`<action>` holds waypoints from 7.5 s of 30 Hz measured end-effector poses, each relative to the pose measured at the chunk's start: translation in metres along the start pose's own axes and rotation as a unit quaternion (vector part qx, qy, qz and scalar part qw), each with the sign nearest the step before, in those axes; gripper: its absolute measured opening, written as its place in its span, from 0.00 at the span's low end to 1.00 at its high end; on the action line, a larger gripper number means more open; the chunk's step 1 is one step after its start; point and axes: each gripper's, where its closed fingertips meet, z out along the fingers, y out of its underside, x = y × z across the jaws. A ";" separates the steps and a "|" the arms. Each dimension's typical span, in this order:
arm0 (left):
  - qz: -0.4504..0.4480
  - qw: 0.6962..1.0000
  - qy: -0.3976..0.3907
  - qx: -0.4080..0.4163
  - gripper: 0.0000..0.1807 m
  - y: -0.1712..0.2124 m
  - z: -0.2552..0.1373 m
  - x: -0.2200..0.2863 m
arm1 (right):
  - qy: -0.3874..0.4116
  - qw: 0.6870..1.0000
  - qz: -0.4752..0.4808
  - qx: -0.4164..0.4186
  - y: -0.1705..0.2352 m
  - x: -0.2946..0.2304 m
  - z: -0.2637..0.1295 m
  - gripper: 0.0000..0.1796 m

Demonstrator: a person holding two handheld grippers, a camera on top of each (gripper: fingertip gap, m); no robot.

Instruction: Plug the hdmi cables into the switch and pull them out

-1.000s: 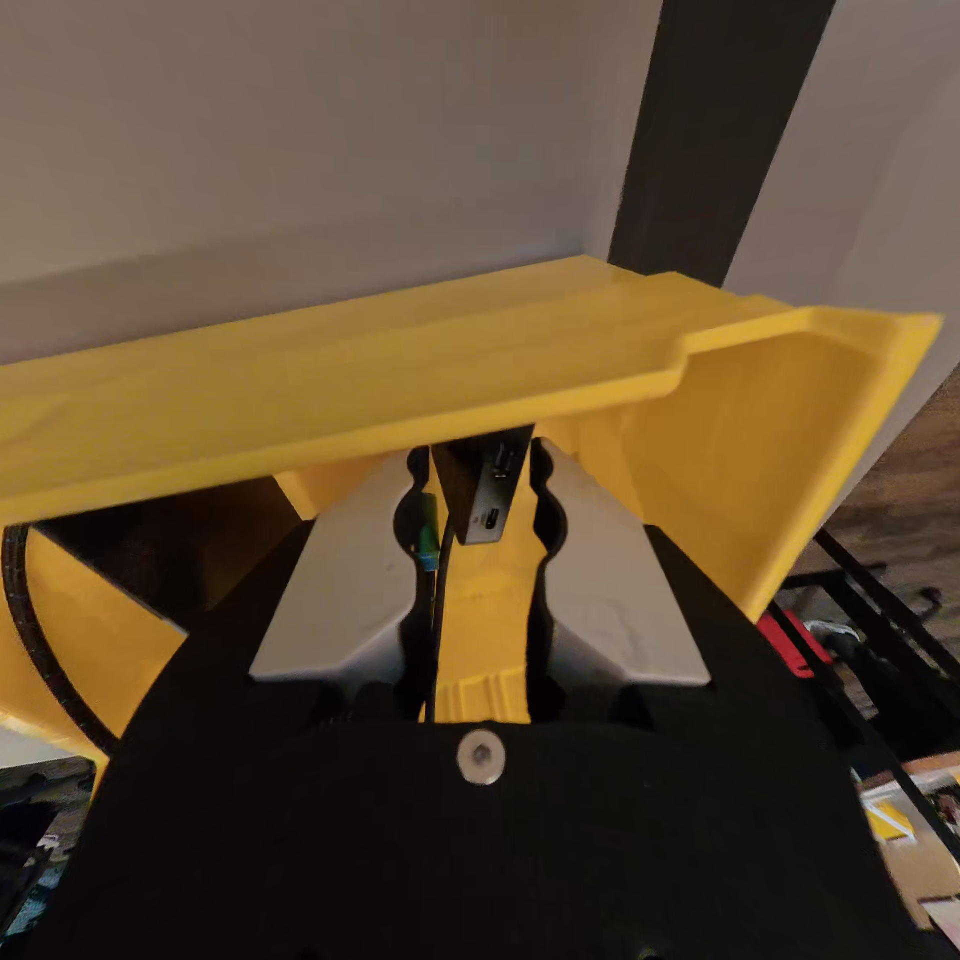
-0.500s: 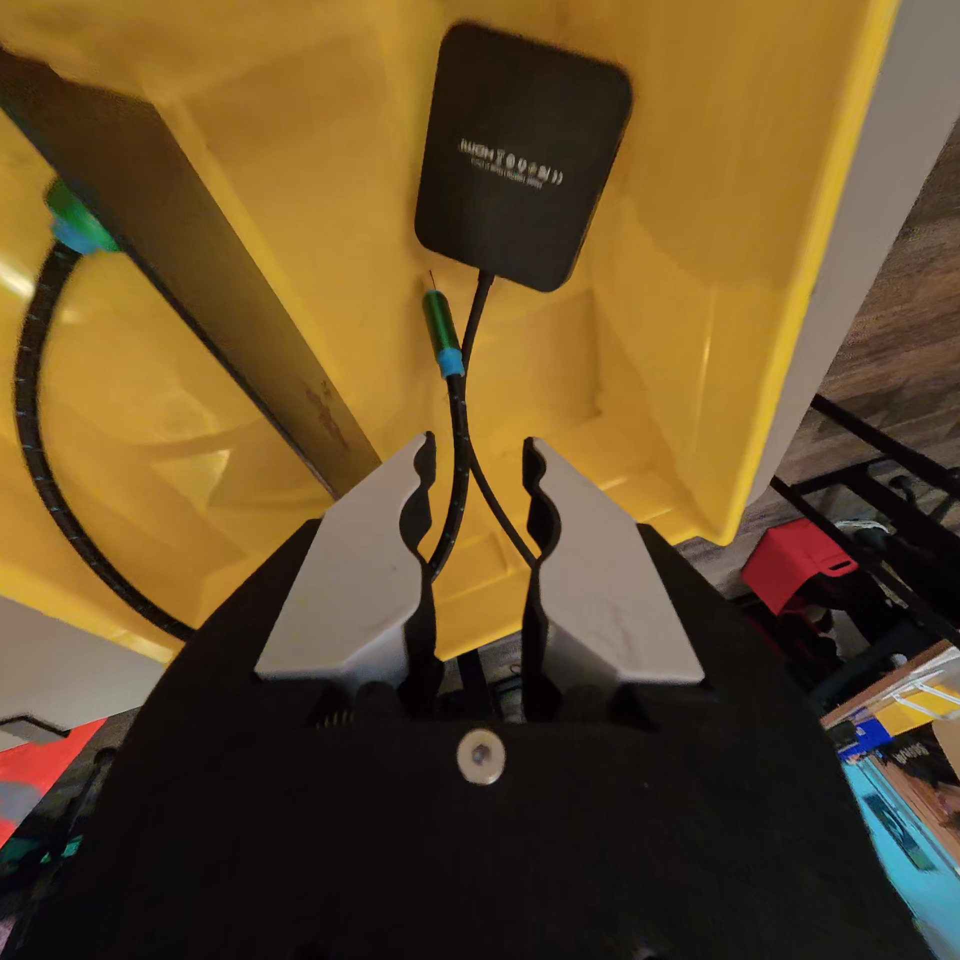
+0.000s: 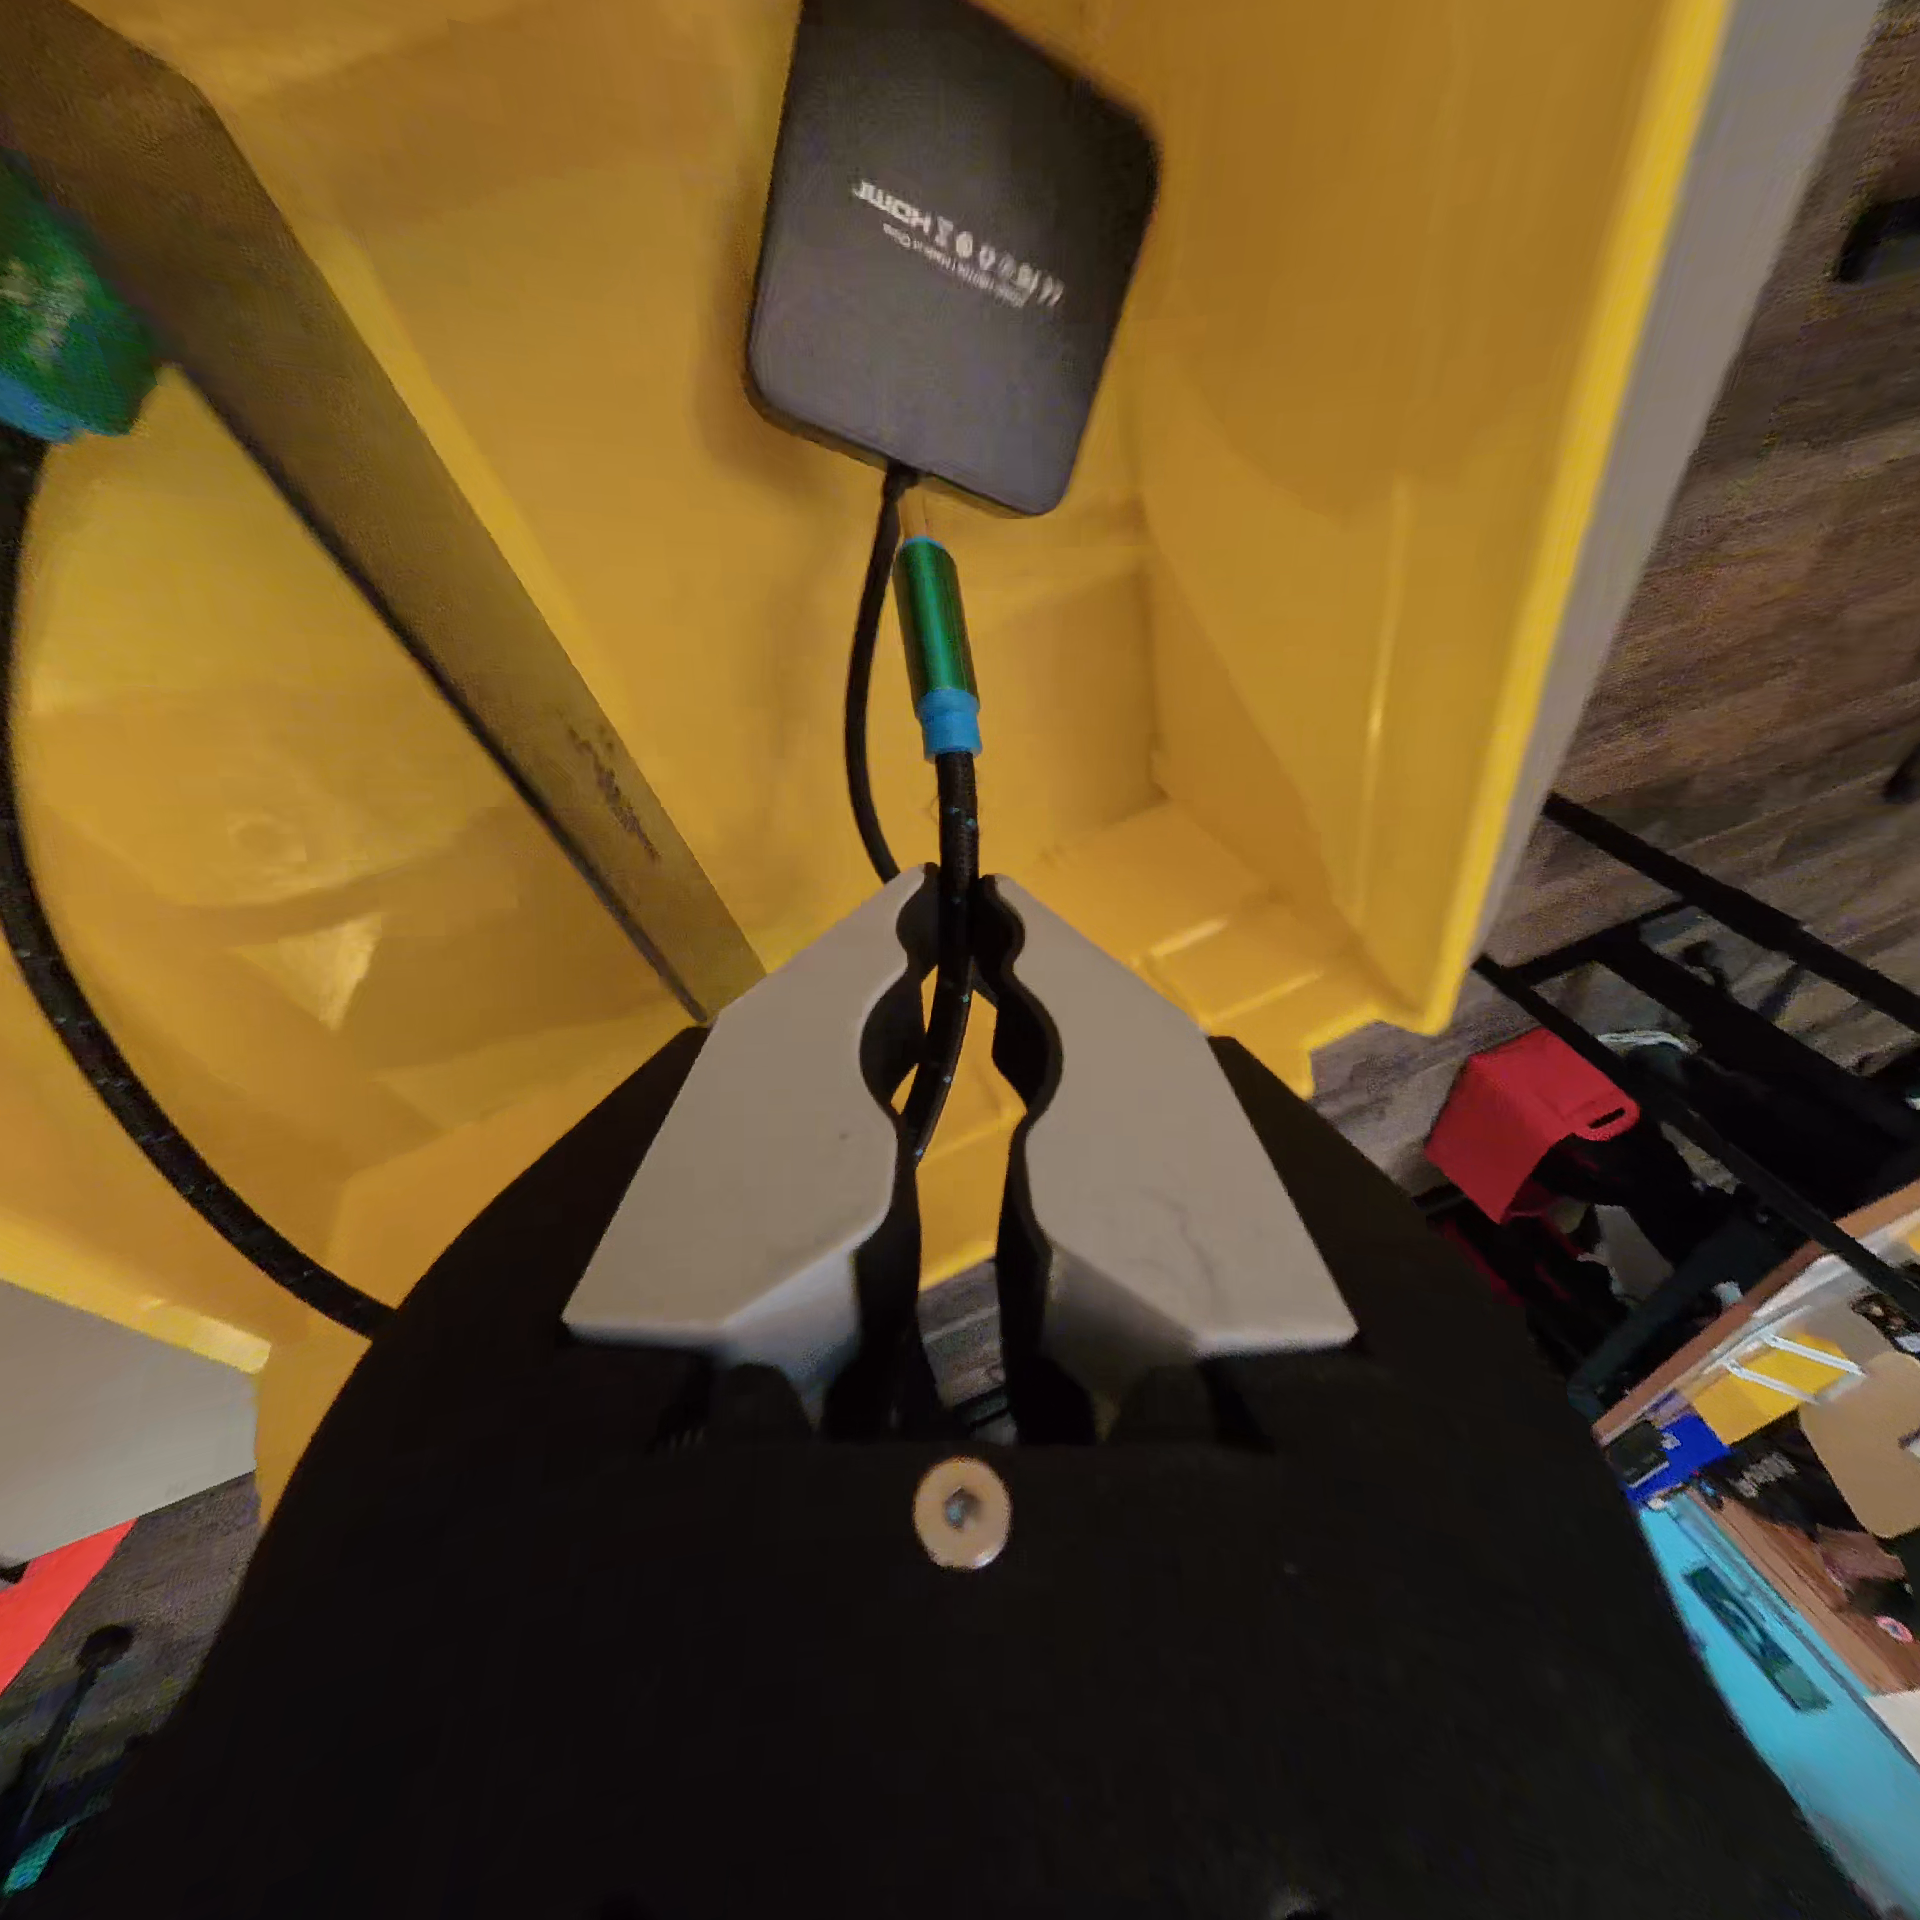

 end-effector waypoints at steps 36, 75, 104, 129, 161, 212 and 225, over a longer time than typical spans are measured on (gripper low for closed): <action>0.006 1.000 0.006 -0.009 0.40 0.001 0.010 0.005 | -0.023 0.975 -0.156 0.156 -0.043 -0.081 -0.089 0.02; 0.019 1.000 0.008 -0.021 0.39 0.001 0.010 0.011 | -0.044 0.991 0.014 0.124 -0.023 -0.111 -0.029 0.45; 0.027 0.999 -0.011 -0.022 0.38 0.001 -0.007 0.013 | 0.013 0.845 0.494 0.207 0.113 -0.113 -0.034 0.03; -0.116 0.949 -0.219 -0.197 0.39 0.208 -0.127 -0.211 | 0.189 0.813 0.503 0.225 0.065 -0.151 -0.109 0.25; -0.118 0.910 0.097 -0.385 0.12 0.248 -0.088 -0.213 | 0.198 0.837 0.452 0.237 0.042 -0.146 -0.108 0.20; 0.144 0.966 0.104 -0.188 0.11 -0.079 -0.180 -0.078 | 0.277 0.821 0.387 0.315 0.027 -0.173 -0.185 0.15; 0.162 0.916 0.297 -0.214 0.10 -0.085 -0.055 0.018 | 0.270 0.834 0.329 0.350 -0.009 -0.185 -0.201 0.15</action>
